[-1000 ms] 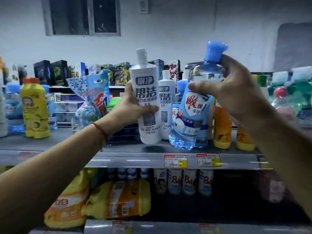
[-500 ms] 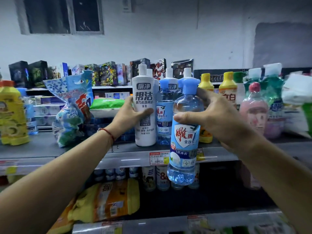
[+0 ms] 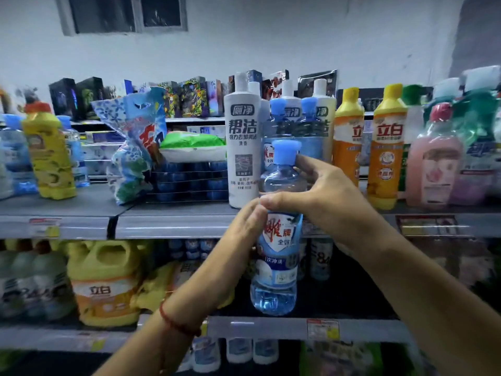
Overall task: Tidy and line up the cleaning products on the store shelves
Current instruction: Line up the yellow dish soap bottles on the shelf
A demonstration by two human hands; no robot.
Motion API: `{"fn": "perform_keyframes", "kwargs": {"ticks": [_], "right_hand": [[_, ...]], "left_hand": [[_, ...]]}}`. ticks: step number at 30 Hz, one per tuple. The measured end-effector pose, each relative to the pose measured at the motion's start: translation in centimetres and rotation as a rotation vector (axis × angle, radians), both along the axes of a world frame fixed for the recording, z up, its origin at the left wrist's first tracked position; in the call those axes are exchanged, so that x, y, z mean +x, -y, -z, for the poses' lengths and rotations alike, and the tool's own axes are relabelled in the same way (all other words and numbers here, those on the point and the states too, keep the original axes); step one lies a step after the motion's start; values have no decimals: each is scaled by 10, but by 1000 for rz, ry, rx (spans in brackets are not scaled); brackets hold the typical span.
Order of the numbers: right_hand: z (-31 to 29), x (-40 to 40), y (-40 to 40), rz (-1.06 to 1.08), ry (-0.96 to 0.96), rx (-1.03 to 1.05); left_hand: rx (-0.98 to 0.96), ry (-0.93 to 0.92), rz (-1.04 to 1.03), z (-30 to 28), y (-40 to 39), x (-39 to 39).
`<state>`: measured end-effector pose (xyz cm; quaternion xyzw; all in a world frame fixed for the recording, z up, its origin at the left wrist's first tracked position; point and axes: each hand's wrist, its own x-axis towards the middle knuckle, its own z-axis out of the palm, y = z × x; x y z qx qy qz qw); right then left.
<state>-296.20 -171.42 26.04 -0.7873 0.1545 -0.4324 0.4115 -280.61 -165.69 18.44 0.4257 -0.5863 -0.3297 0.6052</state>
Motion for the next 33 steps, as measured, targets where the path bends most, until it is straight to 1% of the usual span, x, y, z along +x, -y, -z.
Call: {"fn": "perform_keyframes", "kwargs": {"ticks": [1,5,9,12,14,15,17,18,20,23,27,30,33], "right_hand": [[5,4,-1,-15,-11,21],[35,23,-6,-59,-53,138],[70,28,-13,-116,-72,316],[117,27,-22,-204,-172,486],[146,30,-35,-325,-278,581],[156,34,-43,-393,-319,611],[167,47,-60,-467,-358,626],[171,55,-67,-454,-374,600],[176,75,-82,-331,-431,472],[176,105,-106,-197,-491,326],[171,147,-134,-200,-539,242],[172,180,-148,-250,-555,263],[177,213,-159,-371,-520,399]], "left_hand": [[-11,-35,-2,10,-6,-8],[-46,-183,-134,41,-20,-19],[-46,-394,-211,62,-32,-18],[30,-565,-330,70,-46,-12],[106,-694,-418,76,-56,-5],[137,-764,-425,79,-61,-2],[153,-907,-428,86,-72,8],[139,-960,-438,90,-78,14],[105,-1036,-468,97,-89,30],[100,-1094,-511,104,-110,59],[62,-1103,-539,107,-143,101],[88,-1089,-535,111,-170,135],[99,-1008,-515,108,-195,166]]}}
